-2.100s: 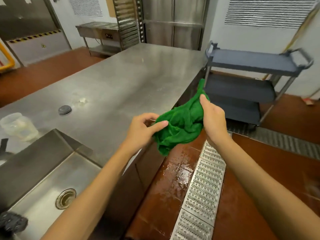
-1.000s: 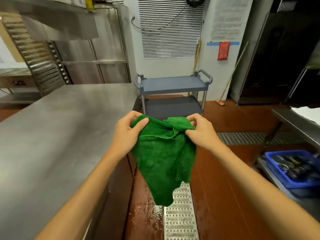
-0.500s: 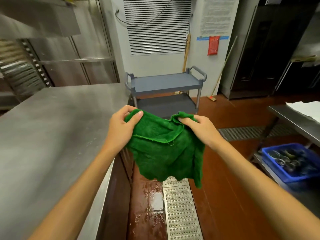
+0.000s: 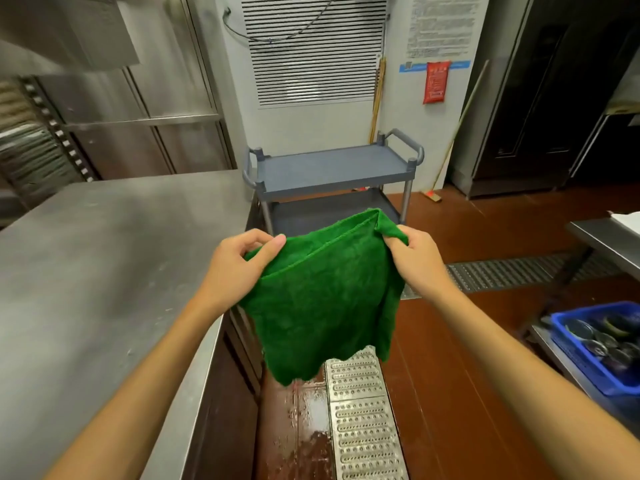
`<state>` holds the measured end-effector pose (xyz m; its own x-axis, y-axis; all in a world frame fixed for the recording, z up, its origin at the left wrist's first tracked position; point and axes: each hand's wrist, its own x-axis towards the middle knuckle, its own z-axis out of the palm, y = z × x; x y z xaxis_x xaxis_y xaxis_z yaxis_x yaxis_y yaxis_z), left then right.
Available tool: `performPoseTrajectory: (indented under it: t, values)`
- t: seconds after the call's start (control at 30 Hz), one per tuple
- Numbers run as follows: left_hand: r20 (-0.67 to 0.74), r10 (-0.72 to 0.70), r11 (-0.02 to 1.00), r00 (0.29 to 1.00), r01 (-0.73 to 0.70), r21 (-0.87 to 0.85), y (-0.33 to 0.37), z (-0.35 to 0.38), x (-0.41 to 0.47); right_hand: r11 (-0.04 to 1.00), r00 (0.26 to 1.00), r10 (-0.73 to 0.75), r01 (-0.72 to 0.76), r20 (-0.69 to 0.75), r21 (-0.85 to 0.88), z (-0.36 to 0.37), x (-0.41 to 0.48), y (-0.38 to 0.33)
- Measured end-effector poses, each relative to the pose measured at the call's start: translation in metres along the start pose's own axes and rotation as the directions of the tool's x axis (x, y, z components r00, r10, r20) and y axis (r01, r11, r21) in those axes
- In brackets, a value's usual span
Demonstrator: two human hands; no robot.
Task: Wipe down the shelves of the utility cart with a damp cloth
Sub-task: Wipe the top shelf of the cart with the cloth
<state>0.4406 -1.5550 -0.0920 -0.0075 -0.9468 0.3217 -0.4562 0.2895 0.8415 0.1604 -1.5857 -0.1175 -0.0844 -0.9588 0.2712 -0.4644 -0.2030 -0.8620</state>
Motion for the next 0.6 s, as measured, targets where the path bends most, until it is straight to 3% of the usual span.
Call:
performPoseTrajectory:
  t: [0.13,0.27,0.4,0.6]
  values:
    - [0.196,-0.032,0.993,0.98,0.009,0.116,-0.004,0.009,0.056,0.999,0.999,0.033,-0.033,-0.018,-0.012,-0.008,0.065,0.018]
    - [0.345,0.035,0.954,0.938,-0.134,0.268,-0.013,0.019,0.114,1.0,0.999,0.011,-0.01,-0.041,0.015,-0.021,0.123,0.028]
    - [0.29,0.065,0.935,0.955,-0.16,0.316,-0.036,0.036,0.16,0.999,0.997,-0.041,0.04,-0.069,-0.025,-0.03,0.17,0.045]
    - [0.161,0.054,0.868,0.986,-0.125,0.48,-0.07,0.048,0.22,1.0,0.997,0.014,-0.015,-0.078,-0.005,-0.019,0.226,0.069]
